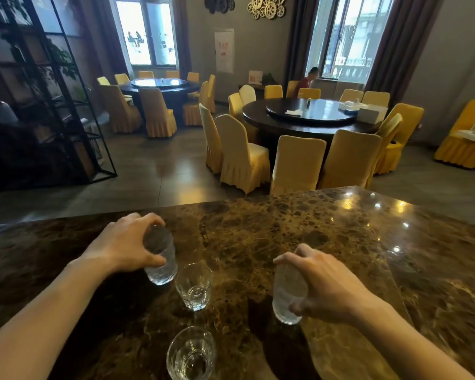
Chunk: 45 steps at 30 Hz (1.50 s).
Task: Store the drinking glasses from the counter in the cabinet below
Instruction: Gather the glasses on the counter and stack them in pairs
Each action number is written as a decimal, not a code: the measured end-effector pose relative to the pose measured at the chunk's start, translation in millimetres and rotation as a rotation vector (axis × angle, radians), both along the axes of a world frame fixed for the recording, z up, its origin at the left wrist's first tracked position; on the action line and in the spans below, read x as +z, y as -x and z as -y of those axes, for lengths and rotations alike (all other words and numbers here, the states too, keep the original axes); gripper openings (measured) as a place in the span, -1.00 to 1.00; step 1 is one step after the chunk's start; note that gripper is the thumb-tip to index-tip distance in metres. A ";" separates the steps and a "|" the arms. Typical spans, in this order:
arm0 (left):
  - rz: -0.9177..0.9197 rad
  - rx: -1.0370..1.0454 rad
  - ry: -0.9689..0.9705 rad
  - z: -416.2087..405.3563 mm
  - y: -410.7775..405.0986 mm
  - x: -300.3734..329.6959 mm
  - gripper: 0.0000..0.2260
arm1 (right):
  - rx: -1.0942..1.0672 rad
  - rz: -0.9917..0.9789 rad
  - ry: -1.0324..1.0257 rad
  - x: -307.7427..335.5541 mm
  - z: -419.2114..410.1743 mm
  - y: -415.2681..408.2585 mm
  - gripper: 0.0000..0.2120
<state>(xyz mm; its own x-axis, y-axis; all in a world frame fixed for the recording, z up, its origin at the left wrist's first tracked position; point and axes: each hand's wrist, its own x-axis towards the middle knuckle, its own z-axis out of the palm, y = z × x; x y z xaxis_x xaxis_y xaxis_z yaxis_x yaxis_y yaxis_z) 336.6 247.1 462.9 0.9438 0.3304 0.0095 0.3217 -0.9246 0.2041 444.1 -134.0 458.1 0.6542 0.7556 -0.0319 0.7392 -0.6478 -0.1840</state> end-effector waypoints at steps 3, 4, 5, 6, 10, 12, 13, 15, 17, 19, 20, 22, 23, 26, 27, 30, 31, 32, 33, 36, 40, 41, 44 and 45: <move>0.079 -0.073 -0.003 22.2 -32.3 10.1 -0.29 | 0.057 -0.024 -0.016 -1.0 2.4 28.2 -0.18; 0.095 -0.106 -0.002 32.0 -42.4 12.8 -0.30 | 0.075 -0.025 -0.014 -2.2 2.4 36.3 -0.17; 0.107 -0.136 0.002 42.7 -52.0 14.6 -0.29 | 0.094 -0.026 -0.008 -4.1 2.3 43.7 -0.16; 0.117 -0.163 0.009 53.3 -60.8 15.8 -0.28 | 0.113 -0.031 0.001 -6.5 2.1 49.7 -0.17; 0.122 -0.231 0.045 92.4 -86.9 14.0 -0.26 | 0.145 -0.067 0.047 -13.8 -0.7 63.2 -0.20; 0.096 -0.253 0.041 110.0 -94.0 9.7 -0.26 | 0.158 -0.076 0.074 -16.2 -4.3 66.0 -0.20; 0.081 -0.263 0.034 118.0 -96.0 7.1 -0.26 | 0.164 -0.080 0.084 -17.0 -6.8 67.2 -0.21; 0.047 -0.282 0.036 131.2 -97.4 0.3 -0.27 | 0.176 -0.081 0.086 -19.4 -11.7 69.3 -0.22; 0.018 -0.304 0.052 140.4 -96.6 -7.2 -0.26 | 0.185 -0.087 0.085 -22.5 -14.3 71.0 -0.22; -0.001 -0.318 0.056 145.5 -94.3 -13.6 -0.26 | 0.190 -0.083 0.088 -25.8 -16.1 72.4 -0.20; -0.008 -0.322 0.057 147.2 -93.4 -15.5 -0.26 | 0.193 -0.080 0.090 -27.2 -16.8 73.0 -0.20; -0.019 -0.324 0.056 149.3 -91.7 -19.1 -0.27 | 0.194 -0.083 0.084 -29.5 -18.0 73.8 -0.19; -0.020 -0.322 0.053 149.9 -90.8 -20.5 -0.26 | 0.192 -0.086 0.072 -29.9 -18.6 73.6 -0.20; -0.026 -0.314 0.060 151.0 -89.3 -23.9 -0.26 | 0.180 -0.083 0.028 -29.0 -19.6 73.2 -0.22; -0.023 -0.309 0.063 151.0 -89.5 -24.8 -0.26 | 0.175 -0.084 0.016 -28.3 -20.4 72.7 -0.23; -0.008 -0.291 0.070 152.0 -90.0 -27.7 -0.25 | 0.168 -0.084 0.009 -26.3 -23.0 71.0 -0.22; -0.003 -0.289 0.075 152.2 -90.5 -29.0 -0.25 | 0.166 -0.081 0.009 -25.7 -23.9 70.2 -0.21; 0.000 -0.288 0.082 152.3 -90.6 -30.5 -0.25 | 0.165 -0.078 0.012 -25.3 -24.9 69.7 -0.20; 0.003 -0.285 0.088 152.1 -90.3 -31.7 -0.26 | 0.164 -0.072 0.015 -25.1 -25.9 69.1 -0.20; 0.008 -0.275 0.105 151.4 -89.9 -36.1 -0.27 | 0.158 -0.053 0.010 -24.9 -28.9 66.7 -0.20; 0.003 -0.261 0.119 151.3 -90.3 -38.7 -0.28 | 0.157 -0.041 0.007 -26.5 -33.2 62.1 -0.21; 0.004 -0.255 0.120 150.9 -90.6 -38.6 -0.28 | 0.157 -0.042 0.008 -27.4 -34.4 61.1 -0.20; -0.001 -0.243 0.111 152.1 -91.6 -36.1 -0.27 | 0.163 -0.044 0.010 -29.1 -36.3 58.3 -0.18; -0.004 -0.239 0.109 152.7 -91.9 -35.5 -0.27 | 0.167 -0.045 0.009 -29.7 -36.7 57.3 -0.18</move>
<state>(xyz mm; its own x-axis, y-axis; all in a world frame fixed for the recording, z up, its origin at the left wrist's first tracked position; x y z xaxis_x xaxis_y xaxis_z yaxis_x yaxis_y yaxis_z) 428.5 94.4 427.4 0.9952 0.0965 -0.0180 0.0974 -0.9472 0.3054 386.9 -97.3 428.4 0.5176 0.8531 -0.0652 0.8277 -0.5186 -0.2143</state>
